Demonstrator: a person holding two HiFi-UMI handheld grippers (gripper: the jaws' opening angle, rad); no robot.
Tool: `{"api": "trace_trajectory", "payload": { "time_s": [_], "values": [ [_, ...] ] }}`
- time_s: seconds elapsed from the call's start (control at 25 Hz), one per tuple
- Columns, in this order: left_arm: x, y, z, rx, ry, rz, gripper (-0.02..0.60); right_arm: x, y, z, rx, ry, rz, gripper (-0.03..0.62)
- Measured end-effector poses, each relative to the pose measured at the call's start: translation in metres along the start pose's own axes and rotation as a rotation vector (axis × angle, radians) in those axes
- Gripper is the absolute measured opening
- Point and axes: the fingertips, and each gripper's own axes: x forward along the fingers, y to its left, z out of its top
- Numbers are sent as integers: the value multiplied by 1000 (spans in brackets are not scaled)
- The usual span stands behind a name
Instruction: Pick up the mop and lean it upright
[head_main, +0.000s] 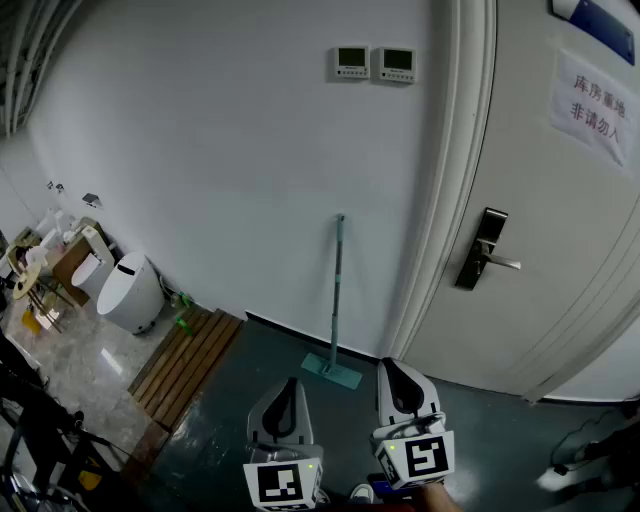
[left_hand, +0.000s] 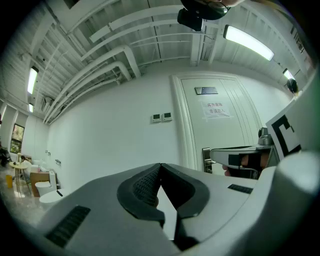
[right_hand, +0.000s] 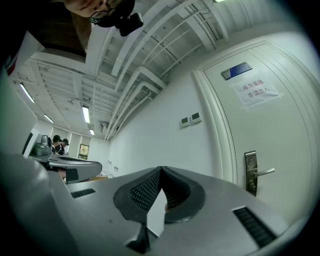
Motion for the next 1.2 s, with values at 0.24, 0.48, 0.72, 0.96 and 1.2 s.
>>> {"api": "trace_trajectory", "payload": {
  "time_s": [0.24,0.48,0.72,0.96,1.2],
  "values": [
    [5,-11,1,-4,-12,-6,14,-3,-10,-3,5,-2,1,15],
    [12,-20,0,-2,-3,-9,14,-3,-21,-6,22,6,-4,15],
    [24,-31,-5,-2,6,-1,14,-3,-39,-12,43,7,-6,15],
    [38,-44,-8,1,14,16,15,-3,-61,-16,49,12,-2,15],
    [49,-62,-12,10,19,31,14,-6,-80,-22,60,23,20,15]
  ]
}}
